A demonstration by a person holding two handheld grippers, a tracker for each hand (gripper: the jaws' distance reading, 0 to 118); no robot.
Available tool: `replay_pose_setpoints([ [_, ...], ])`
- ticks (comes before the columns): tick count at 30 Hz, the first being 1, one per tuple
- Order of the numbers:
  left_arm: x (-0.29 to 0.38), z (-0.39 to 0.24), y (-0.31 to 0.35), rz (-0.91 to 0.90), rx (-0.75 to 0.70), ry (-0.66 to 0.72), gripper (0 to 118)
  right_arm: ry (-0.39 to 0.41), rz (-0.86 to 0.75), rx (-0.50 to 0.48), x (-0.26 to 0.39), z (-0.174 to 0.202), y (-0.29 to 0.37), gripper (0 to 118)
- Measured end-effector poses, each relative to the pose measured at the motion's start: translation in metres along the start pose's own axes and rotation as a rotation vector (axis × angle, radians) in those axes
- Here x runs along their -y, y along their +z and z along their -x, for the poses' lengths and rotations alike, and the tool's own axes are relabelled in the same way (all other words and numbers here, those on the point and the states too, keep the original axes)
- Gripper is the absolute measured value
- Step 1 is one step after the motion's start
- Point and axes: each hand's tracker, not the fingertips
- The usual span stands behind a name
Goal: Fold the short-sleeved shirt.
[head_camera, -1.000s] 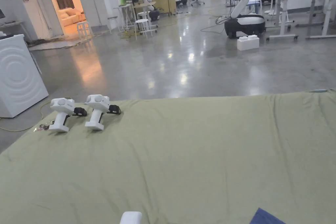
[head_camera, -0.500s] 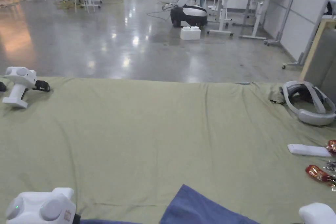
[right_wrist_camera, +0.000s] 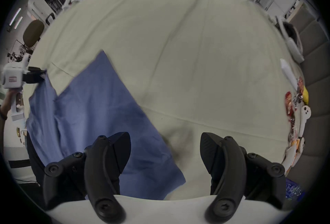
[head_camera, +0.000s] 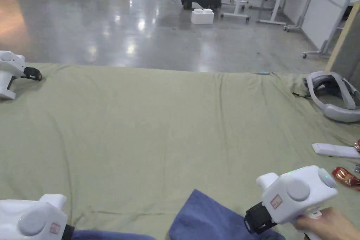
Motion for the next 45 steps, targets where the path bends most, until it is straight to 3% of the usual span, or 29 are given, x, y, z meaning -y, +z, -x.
replay_pose_setpoints([
  [4,-0.001,0.001,0.001,-0.002,-0.023,-0.038,10,0.026,0.004,0.035,0.011,0.006,-0.019,76],
  [6,-0.001,0.001,0.001,-0.006,-0.028,-0.041,10,0.028,-0.047,0.053,0.015,0.012,-0.013,43],
  [7,0.0,0.0,-0.002,-0.005,-0.029,-0.04,10,0.038,-0.059,0.036,0.016,0.015,-0.009,7],
  [8,0.001,-0.001,-0.003,-0.003,-0.03,-0.04,10,0.055,-0.068,0.003,0.015,0.017,-0.007,4],
  [11,0.001,-0.005,0.003,-0.001,-0.033,-0.034,10,0.066,-0.039,-0.051,0.016,0.028,-0.008,4],
  [15,0.016,-0.002,0.006,-0.127,-0.03,-0.048,9,0.027,-0.101,0.012,0.022,0.033,0.008,4],
  [17,0.028,0.002,0.023,-0.2,-0.001,0.001,8,0.002,-0.239,0.044,0.036,0.035,0.032,4],
  [19,0.052,0.005,0.067,-0.357,0.017,-0.032,8,-0.053,-0.348,-0.004,0.052,0.034,0.061,4],
  [21,0.07,0.007,0.107,-0.426,0.037,-0.039,7,-0.05,-0.423,0.04,0.067,0.038,0.088,4],
  [25,0.077,0.022,0.186,-0.595,0.11,0.081,7,-0.109,-0.57,0.029,0.089,0.047,0.14,3],
  [30,0.097,0.023,0.296,-0.798,0.21,0.131,7,-0.126,-0.8,0.008,0.108,0.059,0.209,3],
  [33,0.094,0.02,0.353,-0.94,0.204,0.102,7,-0.179,-0.943,-0.038,0.111,0.061,0.257,3],
  [38,0.086,0.018,0.437,-1.104,0.123,0.036,7,-0.213,-1.172,-0.02,0.108,0.055,0.348,3],
  [39,0.082,0.022,0.451,-1.134,0.113,0.039,7,-0.231,-1.218,0.023,0.107,0.053,0.369,3],
  [41,0.076,0.029,0.474,-1.19,0.1,0.07,7,-0.23,-1.287,0.005,0.102,0.048,0.399,3],
  [45,0.056,0.037,0.506,-1.243,0.081,0.094,8,-0.222,-1.323,0.093,0.079,0.044,0.441,3],
])
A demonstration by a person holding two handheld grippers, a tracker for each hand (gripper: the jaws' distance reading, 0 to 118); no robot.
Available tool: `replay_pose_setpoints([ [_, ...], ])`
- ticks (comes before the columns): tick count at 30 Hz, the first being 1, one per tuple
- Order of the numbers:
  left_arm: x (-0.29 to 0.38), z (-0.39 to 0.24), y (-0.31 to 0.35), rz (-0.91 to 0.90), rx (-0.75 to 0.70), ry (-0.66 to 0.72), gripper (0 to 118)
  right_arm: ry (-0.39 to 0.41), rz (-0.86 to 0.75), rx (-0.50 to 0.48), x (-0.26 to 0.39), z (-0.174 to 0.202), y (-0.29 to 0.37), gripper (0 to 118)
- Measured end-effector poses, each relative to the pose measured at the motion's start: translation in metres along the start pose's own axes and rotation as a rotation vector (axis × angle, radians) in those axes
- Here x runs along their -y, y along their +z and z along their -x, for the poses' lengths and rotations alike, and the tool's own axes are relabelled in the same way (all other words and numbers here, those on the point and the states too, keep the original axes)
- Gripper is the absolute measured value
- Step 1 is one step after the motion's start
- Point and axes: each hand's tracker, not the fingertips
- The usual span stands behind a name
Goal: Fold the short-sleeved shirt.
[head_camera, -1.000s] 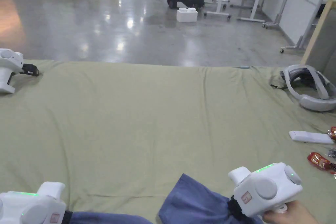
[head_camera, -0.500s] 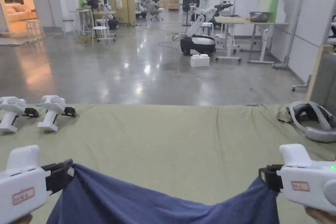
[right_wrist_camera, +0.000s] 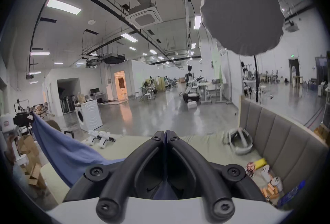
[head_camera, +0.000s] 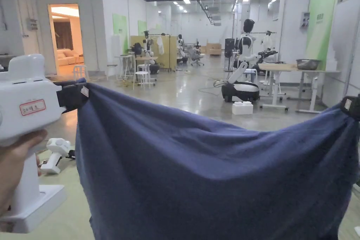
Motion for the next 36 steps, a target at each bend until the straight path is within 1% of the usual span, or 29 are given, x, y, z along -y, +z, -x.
replay_pose_setpoints([
  [2,-0.013,0.0,-0.013,-0.017,-0.02,-0.009,7,0.004,-0.032,0.002,-0.017,-0.001,-0.011,3],
  [4,-0.025,0.001,-0.032,-0.017,-0.05,-0.03,8,0.019,-0.035,0.052,-0.037,0.003,-0.028,3],
  [5,-0.03,0.002,-0.042,-0.009,-0.07,-0.04,8,0.038,-0.026,0.111,-0.042,0.002,-0.034,3],
  [6,-0.035,0.001,-0.05,-0.007,-0.078,-0.047,7,0.072,-0.033,0.136,-0.05,0.003,-0.042,3],
  [8,-0.043,0.001,-0.071,0.011,-0.095,-0.058,7,0.13,-0.034,0.152,-0.063,0.005,-0.055,3],
  [10,-0.044,0.003,-0.087,0.002,-0.097,-0.026,8,0.122,-0.029,0.165,-0.074,0.01,-0.071,3],
  [11,-0.044,0.002,-0.099,0.005,-0.096,-0.017,8,0.127,-0.053,0.166,-0.077,0.012,-0.076,3],
  [12,-0.044,0.0,-0.11,0.007,-0.106,-0.019,7,0.147,-0.069,0.213,-0.08,0.014,-0.084,3],
  [14,-0.043,-0.005,-0.133,0.043,-0.16,-0.094,8,0.197,-0.094,0.239,-0.083,0.022,-0.1,3],
  [15,-0.04,-0.007,-0.143,0.045,-0.173,-0.115,8,0.202,-0.083,0.24,-0.085,0.024,-0.109,3],
  [19,-0.037,-0.009,-0.18,0.045,-0.175,-0.105,8,0.225,-0.081,0.243,-0.092,0.025,-0.148,3],
  [22,-0.034,-0.005,-0.203,0.053,-0.185,-0.114,7,0.2,-0.086,0.233,-0.1,0.023,-0.172,3],
  [24,-0.032,-0.003,-0.219,0.05,-0.185,-0.108,7,0.2,-0.115,0.24,-0.101,0.024,-0.188,3],
  [25,-0.031,-0.003,-0.228,0.057,-0.191,-0.111,8,0.225,-0.123,0.253,-0.101,0.026,-0.195,3],
  [26,-0.03,-0.001,-0.235,0.069,-0.206,-0.117,7,0.268,-0.138,0.287,-0.101,0.029,-0.203,3],
  [27,-0.029,0.0,-0.244,0.073,-0.209,-0.128,7,0.302,-0.142,0.297,-0.101,0.032,-0.212,3],
  [28,-0.027,-0.002,-0.251,0.073,-0.23,-0.148,8,0.322,-0.18,0.3,-0.099,0.035,-0.219,3],
  [30,-0.024,-0.005,-0.267,0.062,-0.233,-0.169,8,0.309,-0.151,0.303,-0.098,0.036,-0.232,3],
  [32,-0.023,-0.002,-0.279,0.046,-0.242,-0.137,8,0.307,-0.146,0.301,-0.095,0.039,-0.249,3],
  [33,-0.022,-0.002,-0.285,0.051,-0.235,-0.137,8,0.294,-0.143,0.297,-0.098,0.035,-0.263,3],
  [34,-0.018,-0.003,-0.29,0.05,-0.24,-0.147,8,0.292,-0.139,0.298,-0.097,0.035,-0.271,3],
  [35,-0.016,-0.005,-0.294,0.047,-0.256,-0.18,8,0.272,-0.124,0.294,-0.096,0.035,-0.276,3],
  [36,-0.009,-0.007,-0.294,0.016,-0.25,-0.215,7,0.277,-0.122,0.287,-0.093,0.035,-0.279,3],
])
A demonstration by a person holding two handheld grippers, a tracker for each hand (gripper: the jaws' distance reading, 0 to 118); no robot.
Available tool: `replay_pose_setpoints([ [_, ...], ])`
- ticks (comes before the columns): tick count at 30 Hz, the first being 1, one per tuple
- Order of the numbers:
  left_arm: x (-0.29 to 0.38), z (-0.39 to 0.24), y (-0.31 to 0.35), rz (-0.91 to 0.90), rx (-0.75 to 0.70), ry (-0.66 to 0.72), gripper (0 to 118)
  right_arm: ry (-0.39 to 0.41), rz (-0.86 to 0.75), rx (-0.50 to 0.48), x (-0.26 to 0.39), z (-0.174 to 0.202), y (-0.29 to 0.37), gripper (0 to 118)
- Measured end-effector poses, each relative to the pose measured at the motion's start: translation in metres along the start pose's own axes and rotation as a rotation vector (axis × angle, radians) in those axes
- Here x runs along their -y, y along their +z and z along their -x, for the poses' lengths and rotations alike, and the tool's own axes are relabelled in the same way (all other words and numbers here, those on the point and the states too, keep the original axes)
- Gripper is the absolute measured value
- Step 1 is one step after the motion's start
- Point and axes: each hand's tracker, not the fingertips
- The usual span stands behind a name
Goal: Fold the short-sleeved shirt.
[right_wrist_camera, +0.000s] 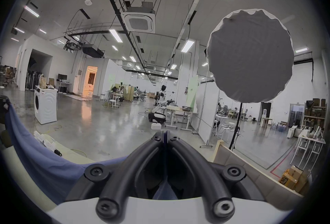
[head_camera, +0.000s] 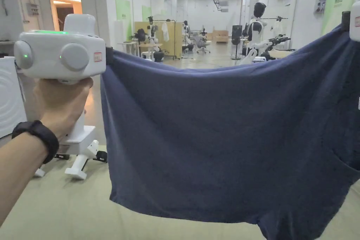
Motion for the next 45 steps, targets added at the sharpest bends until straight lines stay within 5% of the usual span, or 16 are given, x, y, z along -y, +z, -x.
replay_pose_setpoints([
  [3,0.018,-0.002,-0.002,0.049,0.061,0.039,8,0.052,0.011,-0.004,0.018,0.004,0.003,3],
  [8,0.076,0.004,0.015,0.154,0.123,0.155,8,-0.04,0.036,-0.132,0.07,0.007,0.058,3],
  [10,0.104,0.006,0.031,0.187,0.14,0.169,8,-0.016,0.063,-0.149,0.098,0.004,0.092,3],
  [14,0.18,0.009,0.083,0.261,0.219,0.196,8,-0.082,0.125,-0.213,0.165,-0.006,0.177,3],
  [16,0.223,0.011,0.119,0.315,0.3,0.223,8,-0.188,0.182,-0.228,0.203,-0.015,0.217,3],
  [18,0.267,0.016,0.151,0.365,0.292,0.252,8,-0.288,0.252,-0.196,0.245,-0.021,0.254,3],
  [20,0.307,0.022,0.189,0.384,0.324,0.296,8,-0.24,0.299,-0.195,0.282,-0.025,0.294,3],
  [22,0.337,0.029,0.22,0.474,0.287,0.344,8,-0.283,0.363,-0.214,0.32,-0.038,0.322,3],
  [26,0.381,0.05,0.291,0.549,0.262,0.387,8,-0.453,0.411,-0.063,0.37,-0.051,0.407,3],
  [31,0.406,0.067,0.359,0.619,0.236,0.385,8,-0.527,0.528,0.023,0.41,-0.067,0.482,3],
  [34,0.413,0.077,0.371,0.664,0.242,0.49,8,-0.555,0.645,0.05,0.431,-0.072,0.506,3],
  [38,0.42,0.065,0.368,0.75,0.264,0.332,8,-0.545,0.683,0.052,0.449,-0.068,0.518,3],
  [45,0.436,0.062,0.367,0.791,0.254,0.344,8,-0.513,0.733,0.01,0.456,-0.067,0.513,3],
])
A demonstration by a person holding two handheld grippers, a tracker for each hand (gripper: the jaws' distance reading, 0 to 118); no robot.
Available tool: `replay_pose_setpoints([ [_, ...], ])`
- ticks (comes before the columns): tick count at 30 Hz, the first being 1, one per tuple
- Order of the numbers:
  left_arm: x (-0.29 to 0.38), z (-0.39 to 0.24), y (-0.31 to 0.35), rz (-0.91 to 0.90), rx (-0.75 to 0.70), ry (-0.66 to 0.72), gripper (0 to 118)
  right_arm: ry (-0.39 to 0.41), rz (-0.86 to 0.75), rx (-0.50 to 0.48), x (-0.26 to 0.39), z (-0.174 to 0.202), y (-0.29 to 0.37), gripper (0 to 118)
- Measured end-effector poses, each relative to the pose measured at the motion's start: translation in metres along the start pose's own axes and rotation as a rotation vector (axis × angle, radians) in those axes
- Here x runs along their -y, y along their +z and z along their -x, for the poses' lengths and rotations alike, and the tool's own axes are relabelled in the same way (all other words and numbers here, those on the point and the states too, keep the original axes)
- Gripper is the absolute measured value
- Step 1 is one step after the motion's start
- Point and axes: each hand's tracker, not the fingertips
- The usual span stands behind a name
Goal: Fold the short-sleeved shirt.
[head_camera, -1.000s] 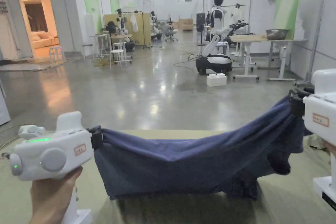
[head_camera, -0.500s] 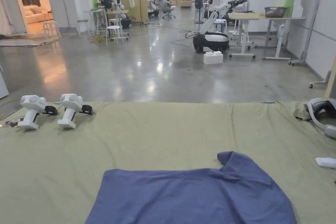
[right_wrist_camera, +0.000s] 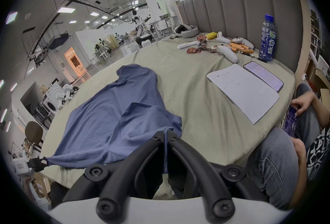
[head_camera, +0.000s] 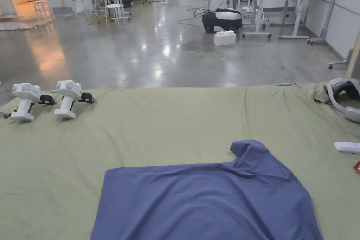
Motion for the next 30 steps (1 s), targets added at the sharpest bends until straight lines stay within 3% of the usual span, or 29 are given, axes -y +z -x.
replay_pose_setpoints([
  [6,0.014,0.012,-0.003,0.031,-0.013,0.092,11,0.029,0.082,0.011,0.004,-0.007,-0.01,4],
  [7,0.016,0.011,-0.006,0.055,-0.018,0.089,29,0.04,0.095,0.019,0.005,-0.007,-0.012,4],
  [8,0.016,0.01,-0.009,0.069,-0.022,0.087,29,0.04,0.095,0.018,0.006,-0.008,-0.012,4],
  [9,0.016,0.009,-0.012,0.092,-0.037,0.082,38,0.037,0.116,0.015,0.006,-0.009,-0.014,4],
  [10,0.016,0.01,-0.013,0.1,-0.04,0.081,60,0.026,0.152,0.019,0.005,-0.01,-0.017,5],
  [11,0.015,0.01,-0.015,0.111,-0.037,0.088,90,0.009,0.201,0.038,0.003,-0.01,-0.021,8],
  [12,0.014,0.011,-0.011,0.099,-0.029,0.094,99,0.001,0.216,0.062,0.004,-0.012,-0.021,20],
  [14,0.012,0.012,-0.004,0.064,-0.043,0.101,98,-0.001,0.248,0.106,0.005,-0.017,-0.021,66],
  [16,0.008,0.008,0.008,0.014,-0.096,0.062,99,-0.027,0.239,0.127,0.008,-0.025,-0.015,95],
  [17,0.006,0.004,0.016,-0.013,-0.129,0.009,100,-0.07,0.249,0.14,0.008,-0.029,-0.013,97],
  [19,0.004,-0.014,0.032,-0.093,-0.194,-0.124,105,-0.136,0.233,0.074,0.004,-0.037,-0.007,97],
  [21,0.004,-0.032,0.05,-0.198,-0.182,-0.166,105,-0.159,0.198,0.063,-0.001,-0.035,0.003,97],
  [24,-0.001,-0.064,0.081,-0.345,-0.127,-0.207,105,-0.109,0.087,-0.003,-0.015,-0.019,0.023,97],
  [28,-0.011,-0.103,0.116,-0.509,-0.152,-0.306,105,0.014,-0.072,-0.107,-0.039,0.024,0.054,96],
  [30,-0.017,-0.12,0.131,-0.583,-0.124,-0.334,105,0.089,-0.176,-0.166,-0.049,0.048,0.072,90],
])
